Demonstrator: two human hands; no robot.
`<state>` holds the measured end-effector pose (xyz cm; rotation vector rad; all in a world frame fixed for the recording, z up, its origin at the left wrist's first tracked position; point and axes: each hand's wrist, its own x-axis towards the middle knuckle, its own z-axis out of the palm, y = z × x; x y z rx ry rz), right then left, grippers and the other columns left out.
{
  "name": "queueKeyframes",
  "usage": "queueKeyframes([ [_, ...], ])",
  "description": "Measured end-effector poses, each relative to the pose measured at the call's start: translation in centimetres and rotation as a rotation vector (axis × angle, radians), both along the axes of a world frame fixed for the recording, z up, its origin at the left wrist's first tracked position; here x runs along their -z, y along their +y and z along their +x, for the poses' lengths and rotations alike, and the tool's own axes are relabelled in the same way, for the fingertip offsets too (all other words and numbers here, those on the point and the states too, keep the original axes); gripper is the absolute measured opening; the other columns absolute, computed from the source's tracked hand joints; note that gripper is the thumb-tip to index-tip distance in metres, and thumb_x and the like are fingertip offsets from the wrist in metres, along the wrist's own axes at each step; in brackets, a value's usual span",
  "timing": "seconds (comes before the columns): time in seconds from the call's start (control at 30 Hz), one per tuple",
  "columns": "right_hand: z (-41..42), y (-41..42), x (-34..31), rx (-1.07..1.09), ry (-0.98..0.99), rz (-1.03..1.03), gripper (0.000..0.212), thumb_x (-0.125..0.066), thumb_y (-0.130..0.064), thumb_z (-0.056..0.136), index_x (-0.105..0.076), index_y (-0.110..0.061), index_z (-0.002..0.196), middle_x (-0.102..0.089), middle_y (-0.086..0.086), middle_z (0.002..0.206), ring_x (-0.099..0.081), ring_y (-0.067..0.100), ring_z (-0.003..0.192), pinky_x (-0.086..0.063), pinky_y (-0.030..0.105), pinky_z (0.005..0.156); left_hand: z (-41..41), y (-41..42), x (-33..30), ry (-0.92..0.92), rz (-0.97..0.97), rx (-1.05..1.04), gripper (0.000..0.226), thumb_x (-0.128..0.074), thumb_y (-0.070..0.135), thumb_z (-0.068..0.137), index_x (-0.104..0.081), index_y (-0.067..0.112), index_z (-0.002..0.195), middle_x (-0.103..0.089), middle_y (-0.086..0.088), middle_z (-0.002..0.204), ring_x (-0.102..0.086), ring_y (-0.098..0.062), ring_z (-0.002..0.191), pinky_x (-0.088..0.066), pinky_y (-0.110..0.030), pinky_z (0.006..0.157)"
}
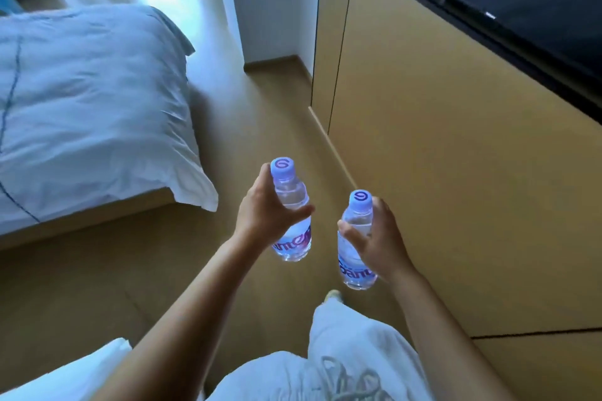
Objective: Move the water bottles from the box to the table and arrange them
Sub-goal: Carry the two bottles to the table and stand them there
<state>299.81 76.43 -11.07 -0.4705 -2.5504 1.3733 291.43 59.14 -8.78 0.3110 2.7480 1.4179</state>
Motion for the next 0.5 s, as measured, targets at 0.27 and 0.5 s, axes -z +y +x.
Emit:
queueKeyframes([
  [0.27,-17.4,3.4,0.9,-0.162,-0.018,0.068,0.039,-0.072,-0.025,0.078,-0.053,-0.007,0.107,-0.055,0.009,0.103,-0.051,0.027,0.099,-0.041,0.036,0.089,-15.3,3.1,1.2,0.024,-0.016,-0.092,0.061,-0.083,0.039,0.057,-0.034,0.040,0.093,-0.059,0.012,0.088,-0.061,-0.015,0.077,-0.042,-0.026,0.067],
  [0.5,-33.3,7.5,-0.4,-0.328,-0.017,0.128,0.044,-0.071,-0.028,0.079,-0.051,-0.008,0.113,-0.051,0.006,0.107,-0.046,0.024,0.102,-0.036,0.030,0.087,-28.7,7.0,0.2,0.025,0.002,-0.177,0.060,-0.082,0.042,0.056,-0.034,0.041,0.092,-0.058,0.016,0.084,-0.059,-0.009,0.073,-0.040,-0.017,0.061],
])
